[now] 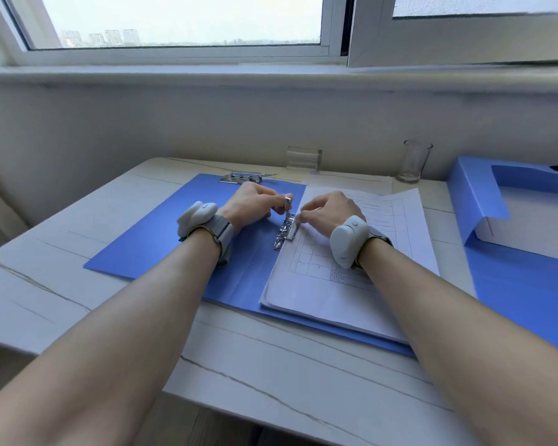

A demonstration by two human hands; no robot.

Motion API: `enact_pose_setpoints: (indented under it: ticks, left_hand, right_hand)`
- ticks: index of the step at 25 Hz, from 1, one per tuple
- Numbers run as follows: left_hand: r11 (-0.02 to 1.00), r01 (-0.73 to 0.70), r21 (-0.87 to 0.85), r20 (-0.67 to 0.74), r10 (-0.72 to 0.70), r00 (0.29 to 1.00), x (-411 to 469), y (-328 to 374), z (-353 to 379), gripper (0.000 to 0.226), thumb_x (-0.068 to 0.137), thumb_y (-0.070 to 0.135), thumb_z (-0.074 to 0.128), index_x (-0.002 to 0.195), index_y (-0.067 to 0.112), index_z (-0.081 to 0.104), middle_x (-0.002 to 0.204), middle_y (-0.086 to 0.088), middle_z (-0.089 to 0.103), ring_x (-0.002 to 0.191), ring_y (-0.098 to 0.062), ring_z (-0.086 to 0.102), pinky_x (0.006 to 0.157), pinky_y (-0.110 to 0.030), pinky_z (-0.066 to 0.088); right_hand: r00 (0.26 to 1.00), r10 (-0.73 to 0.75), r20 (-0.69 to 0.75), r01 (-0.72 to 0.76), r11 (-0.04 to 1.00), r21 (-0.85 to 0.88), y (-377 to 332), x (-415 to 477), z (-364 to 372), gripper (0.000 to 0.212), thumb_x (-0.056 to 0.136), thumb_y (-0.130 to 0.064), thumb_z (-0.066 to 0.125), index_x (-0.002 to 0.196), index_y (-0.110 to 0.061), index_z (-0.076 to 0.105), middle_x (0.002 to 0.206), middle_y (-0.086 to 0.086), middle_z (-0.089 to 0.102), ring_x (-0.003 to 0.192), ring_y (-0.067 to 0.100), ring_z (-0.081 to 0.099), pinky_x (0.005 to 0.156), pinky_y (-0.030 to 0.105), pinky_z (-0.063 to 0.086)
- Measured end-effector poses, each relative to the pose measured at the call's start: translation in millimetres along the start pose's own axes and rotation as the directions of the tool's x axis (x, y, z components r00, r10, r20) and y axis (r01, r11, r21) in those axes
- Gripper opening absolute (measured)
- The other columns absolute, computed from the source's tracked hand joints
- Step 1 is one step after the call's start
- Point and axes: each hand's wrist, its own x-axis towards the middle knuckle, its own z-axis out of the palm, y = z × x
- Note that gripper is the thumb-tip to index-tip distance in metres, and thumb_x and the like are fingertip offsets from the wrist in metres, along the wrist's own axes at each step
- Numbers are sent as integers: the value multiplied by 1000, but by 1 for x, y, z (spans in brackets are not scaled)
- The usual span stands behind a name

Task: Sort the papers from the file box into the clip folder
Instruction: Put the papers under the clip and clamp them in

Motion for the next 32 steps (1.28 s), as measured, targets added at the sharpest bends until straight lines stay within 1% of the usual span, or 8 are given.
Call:
enact_pose_setpoints:
  ticks: [2, 5, 7, 10, 15, 17, 22, 32]
  left_hand:
    - [1000, -7, 3, 11, 7, 1000, -2, -5, -3, 22, 87, 29, 67, 67, 18, 69, 68, 2, 62, 59, -7, 46, 48, -4, 36]
    - [999, -45, 8, 6, 45, 999, -2, -15, -2, 20, 84, 30, 70, 66, 21, 71, 67, 2, 63, 64, -10, 48, 67, -20, 39]
    - [997, -70, 17, 2, 70, 998, -1, -20, 0, 21, 83, 30, 72, 63, 26, 70, 64, 3, 64, 61, -6, 51, 69, -24, 40]
    - [995, -87, 39, 27, 86, 996, -1, -19, -2, 16, 81, 29, 74, 67, 21, 71, 59, 8, 64, 54, -2, 50, 63, -20, 41]
    - [994, -96, 59, 125, 88, 988, -2, -17, -3, 7, 80, 22, 75, 80, 16, 72, 84, -11, 70, 76, -17, 56, 78, -29, 44]
    - [990, -105, 98, 149, 89, 985, 0, -18, -4, 4, 81, 21, 75, 82, 18, 72, 82, -9, 69, 73, -12, 57, 76, -24, 44]
    - [983, -123, 137, 176, 98, 979, 3, -21, -2, 9, 81, 15, 74, 90, 15, 72, 67, 2, 56, 48, 3, 48, 53, -4, 36]
    - [965, -159, 211, 201, 117, 973, 2, -18, -2, 8, 83, 17, 73, 85, 23, 69, 67, 6, 54, 53, -2, 43, 57, -11, 37]
  right_hand:
    - [1000, -10, 1, 10, 1000, -11, 0, 0, -1, 10, 66, -41, 71, 74, -35, 71, 93, -9, 74, 93, 16, 66, 81, 27, 52]
    - [1000, -19, -5, 19, 999, -28, 1, 2, -1, 11, 67, -41, 69, 75, -34, 72, 92, -8, 74, 93, 16, 66, 81, 29, 53]
    - [1000, -20, 4, 20, 999, -37, 3, 4, -1, 12, 67, -41, 69, 75, -34, 73, 91, -9, 74, 92, 16, 66, 81, 29, 54]
    - [1000, -26, -10, 26, 999, -41, 1, 6, -3, 16, 64, -43, 71, 76, -33, 74, 90, -12, 73, 90, 13, 66, 80, 29, 54]
    - [999, -39, -8, 38, 998, -45, 4, 7, -3, 25, 61, -48, 73, 79, -32, 76, 85, -12, 73, 87, 11, 66, 76, 30, 54]
    - [999, -44, -30, 42, 998, -54, 5, 9, -2, 24, 62, -47, 74, 80, -32, 76, 85, -12, 73, 87, 12, 66, 76, 29, 54]
    - [999, -39, -31, 37, 997, -62, 6, 12, -1, 23, 65, -45, 74, 83, -31, 76, 85, -11, 70, 86, 13, 64, 68, 25, 47]
    - [999, -42, -3, 42, 999, -4, 7, 10, -3, 22, 65, -44, 76, 82, -30, 76, 82, -12, 70, 86, 11, 65, 67, 24, 46]
